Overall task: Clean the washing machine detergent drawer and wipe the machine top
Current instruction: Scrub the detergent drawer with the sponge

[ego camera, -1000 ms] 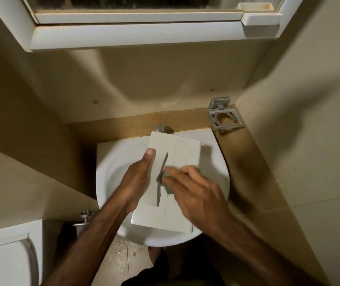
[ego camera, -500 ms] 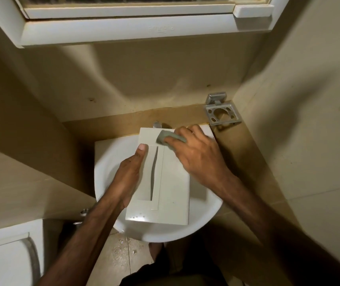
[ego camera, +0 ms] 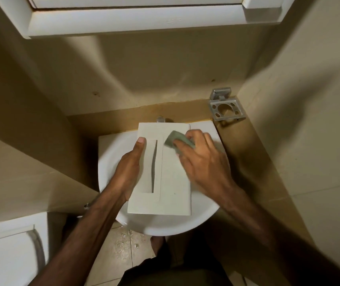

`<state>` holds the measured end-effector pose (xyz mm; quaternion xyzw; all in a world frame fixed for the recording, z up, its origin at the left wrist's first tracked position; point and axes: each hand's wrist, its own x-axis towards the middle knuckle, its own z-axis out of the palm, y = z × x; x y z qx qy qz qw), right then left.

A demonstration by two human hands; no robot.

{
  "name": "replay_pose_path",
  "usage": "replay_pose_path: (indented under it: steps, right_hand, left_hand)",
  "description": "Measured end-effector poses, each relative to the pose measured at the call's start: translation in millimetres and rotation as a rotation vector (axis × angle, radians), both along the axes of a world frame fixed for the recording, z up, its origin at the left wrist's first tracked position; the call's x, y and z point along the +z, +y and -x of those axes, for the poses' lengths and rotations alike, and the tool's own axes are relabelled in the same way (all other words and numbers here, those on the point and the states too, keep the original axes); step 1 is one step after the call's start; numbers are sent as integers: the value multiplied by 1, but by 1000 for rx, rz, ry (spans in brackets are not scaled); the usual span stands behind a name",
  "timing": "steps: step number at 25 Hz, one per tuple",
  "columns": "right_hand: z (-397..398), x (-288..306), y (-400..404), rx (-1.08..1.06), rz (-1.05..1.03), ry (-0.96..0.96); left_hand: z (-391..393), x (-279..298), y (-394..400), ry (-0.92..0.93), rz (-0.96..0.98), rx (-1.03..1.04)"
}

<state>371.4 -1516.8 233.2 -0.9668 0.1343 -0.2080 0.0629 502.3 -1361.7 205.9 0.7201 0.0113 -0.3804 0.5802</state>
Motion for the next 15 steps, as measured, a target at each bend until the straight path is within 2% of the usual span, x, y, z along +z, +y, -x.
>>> replay_pose_path:
  steps: [4,6,9,12,15]
  right_hand:
    - [29,-18,95,276,49,66]
    - [32,-31,115,312,46,74]
    - [32,-36,109,359,75,-11]
    - [51,-37,85,431,151,15]
    - [70,-33,42,246,125,-12]
  left_hand:
    - [3,5,-9,63,28,33]
    - [1,4,-7,90,37,45]
    - [0,7,-6,54,30,43]
    - [5,11,-10,38,29,9]
    - [7,6,-8,45,24,33]
